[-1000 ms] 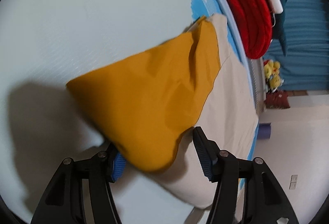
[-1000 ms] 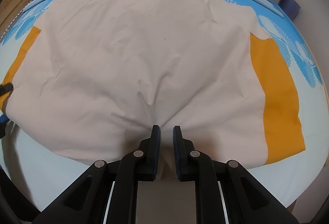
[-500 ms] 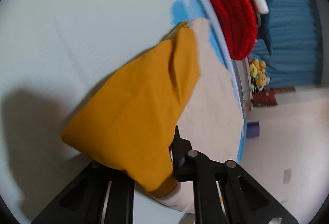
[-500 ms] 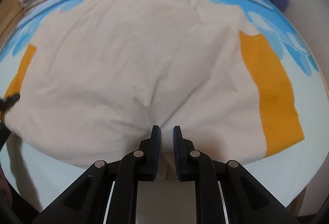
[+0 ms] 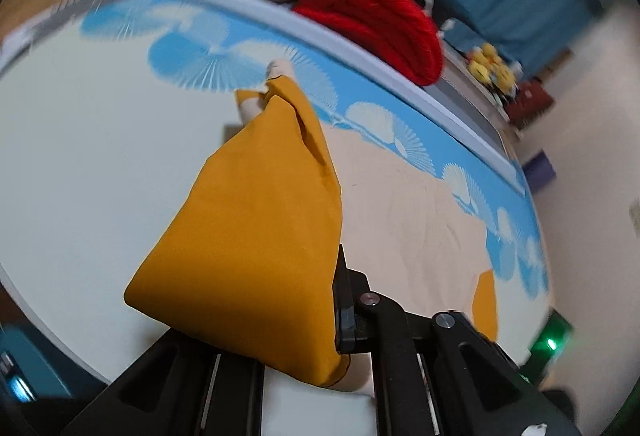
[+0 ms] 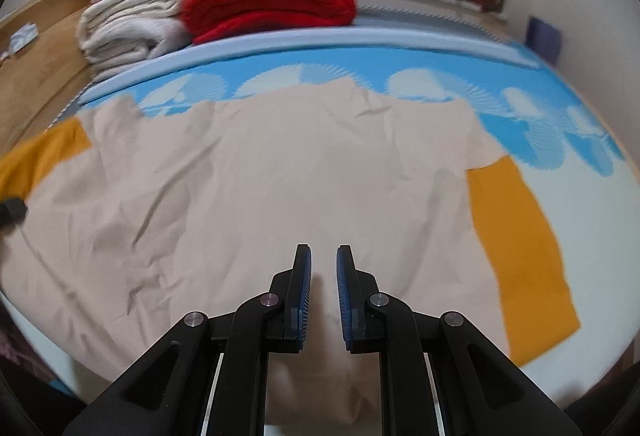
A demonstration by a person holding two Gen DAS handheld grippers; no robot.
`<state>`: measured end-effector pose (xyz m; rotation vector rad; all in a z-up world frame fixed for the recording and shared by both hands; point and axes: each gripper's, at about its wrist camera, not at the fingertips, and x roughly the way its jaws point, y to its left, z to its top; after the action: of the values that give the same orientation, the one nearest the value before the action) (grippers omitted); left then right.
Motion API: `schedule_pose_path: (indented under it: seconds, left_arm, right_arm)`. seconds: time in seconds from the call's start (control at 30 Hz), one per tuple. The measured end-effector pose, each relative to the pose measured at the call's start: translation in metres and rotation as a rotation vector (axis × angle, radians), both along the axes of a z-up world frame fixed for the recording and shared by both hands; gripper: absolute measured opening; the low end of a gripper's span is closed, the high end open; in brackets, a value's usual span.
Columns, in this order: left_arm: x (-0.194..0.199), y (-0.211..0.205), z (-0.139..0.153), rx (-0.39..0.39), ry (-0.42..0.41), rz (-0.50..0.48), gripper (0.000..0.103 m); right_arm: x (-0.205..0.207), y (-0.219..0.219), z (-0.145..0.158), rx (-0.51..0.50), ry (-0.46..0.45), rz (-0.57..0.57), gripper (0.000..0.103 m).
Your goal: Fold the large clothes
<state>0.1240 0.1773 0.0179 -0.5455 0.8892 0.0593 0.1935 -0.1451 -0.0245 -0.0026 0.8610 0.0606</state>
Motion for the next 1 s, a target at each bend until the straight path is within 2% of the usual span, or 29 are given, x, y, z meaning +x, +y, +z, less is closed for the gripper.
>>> schedule_pose_path:
  seconds: [0.1, 0.13, 0.17, 0.27, 0.33, 0.47, 0.53, 0.6, 0.67, 0.73, 0.8, 0.83, 0.9, 1.0]
  left_arm:
    - [-0.006, -0.009, -0.014, 0.052, -0.038, -0.046, 0.009]
    - [-0.007, -0.013, -0.021, 0.09, -0.026, -0.047, 0.009]
    - [-0.005, -0.013, -0.026, 0.107, -0.001, -0.034, 0.009]
    - [-0.002, -0.006, -0.023, 0.041, -0.017, -0.014, 0.009]
    - [0.0, -0.008, -0.016, 0.035, -0.031, -0.013, 0.008]
    - [0.005, -0.036, -0.004, 0.048, -0.059, -0.037, 0.008]
    - [0.01, -0.059, 0.004, 0.083, -0.085, -0.069, 0.008]
    - [0.015, -0.089, 0.013, 0.129, -0.115, -0.119, 0.008]
    - [0.02, -0.117, 0.019, 0.17, -0.136, -0.168, 0.008]
    - [0.024, -0.153, 0.024, 0.213, -0.164, -0.245, 0.008]
    - [0.027, -0.191, 0.025, 0.257, -0.191, -0.324, 0.008]
    - [0.028, -0.208, 0.023, 0.271, -0.197, -0.361, 0.008]
    - [0.033, -0.247, 0.015, 0.282, -0.192, -0.45, 0.007]
    - [0.04, -0.297, -0.011, 0.277, -0.146, -0.594, 0.007]
  right_arm:
    - [0.021, 0.017, -0.051, 0.027, 0.277, 0.097, 0.015]
    - [0.026, 0.019, -0.061, 0.015, 0.33, 0.138, 0.015]
    - [0.028, 0.019, -0.06, 0.008, 0.333, 0.161, 0.015]
    - [0.035, 0.01, -0.038, 0.036, 0.343, 0.169, 0.016]
    - [0.039, -0.004, -0.006, 0.075, 0.304, 0.192, 0.016]
    - [0.04, -0.042, 0.062, 0.041, 0.147, 0.234, 0.018]
    - [0.038, -0.072, 0.1, -0.039, 0.031, 0.256, 0.024]
    - [0.029, -0.092, 0.117, -0.114, -0.047, 0.256, 0.035]
    - [0.026, -0.128, 0.125, -0.172, -0.109, 0.214, 0.036]
    - [0.025, -0.159, 0.126, -0.132, -0.118, 0.138, 0.036]
    - [0.028, -0.188, 0.12, -0.085, -0.053, 0.066, 0.036]
    - [0.029, -0.201, 0.123, -0.057, -0.062, 0.038, 0.036]
    - [0.023, -0.221, 0.129, -0.021, -0.095, 0.0, 0.036]
    - [0.021, -0.236, 0.117, 0.013, -0.04, -0.004, 0.036]
